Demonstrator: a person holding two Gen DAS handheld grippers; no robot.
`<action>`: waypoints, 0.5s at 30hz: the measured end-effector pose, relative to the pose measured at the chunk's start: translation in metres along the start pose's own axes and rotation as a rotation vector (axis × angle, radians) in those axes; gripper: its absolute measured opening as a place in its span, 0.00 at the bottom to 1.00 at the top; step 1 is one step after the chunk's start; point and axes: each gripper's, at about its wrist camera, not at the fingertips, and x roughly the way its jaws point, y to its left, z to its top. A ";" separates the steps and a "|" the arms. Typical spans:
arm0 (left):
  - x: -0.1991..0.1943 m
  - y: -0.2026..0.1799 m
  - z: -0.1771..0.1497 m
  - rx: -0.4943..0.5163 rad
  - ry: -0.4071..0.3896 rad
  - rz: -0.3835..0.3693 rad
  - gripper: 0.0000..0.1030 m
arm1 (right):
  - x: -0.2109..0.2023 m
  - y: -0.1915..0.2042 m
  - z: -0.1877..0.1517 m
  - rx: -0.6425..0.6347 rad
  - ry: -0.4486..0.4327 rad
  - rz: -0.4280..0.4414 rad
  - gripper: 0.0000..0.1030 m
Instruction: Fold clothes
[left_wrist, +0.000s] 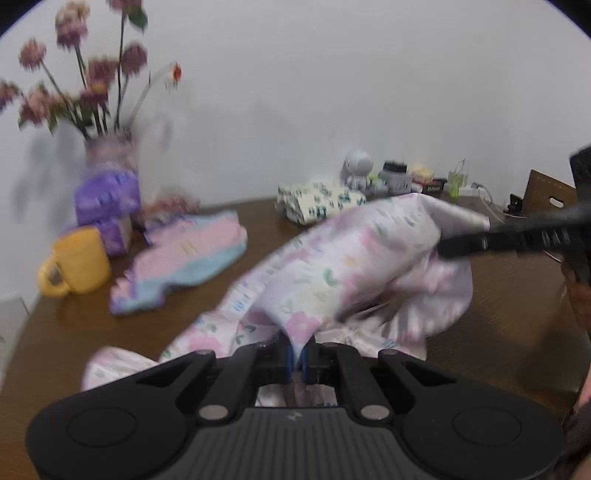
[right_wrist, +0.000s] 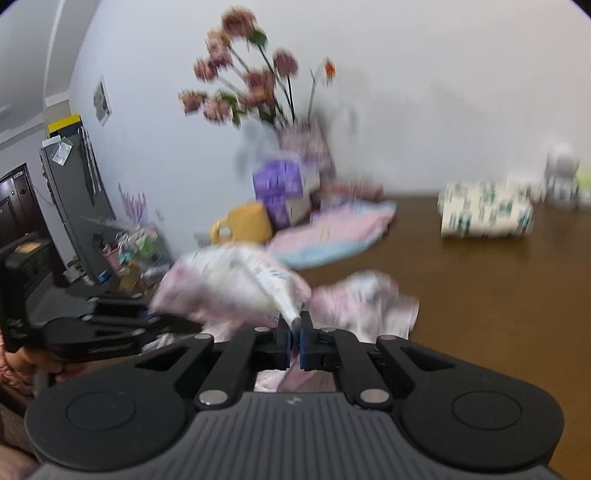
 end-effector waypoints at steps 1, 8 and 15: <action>-0.012 0.001 0.006 0.028 -0.015 -0.007 0.03 | -0.008 0.004 0.009 -0.021 -0.023 -0.004 0.03; -0.077 0.017 0.071 0.104 -0.084 -0.146 0.03 | -0.061 0.053 0.099 -0.247 -0.124 -0.044 0.03; 0.013 0.062 0.101 0.072 0.061 0.060 0.04 | 0.015 0.056 0.167 -0.304 0.012 -0.102 0.03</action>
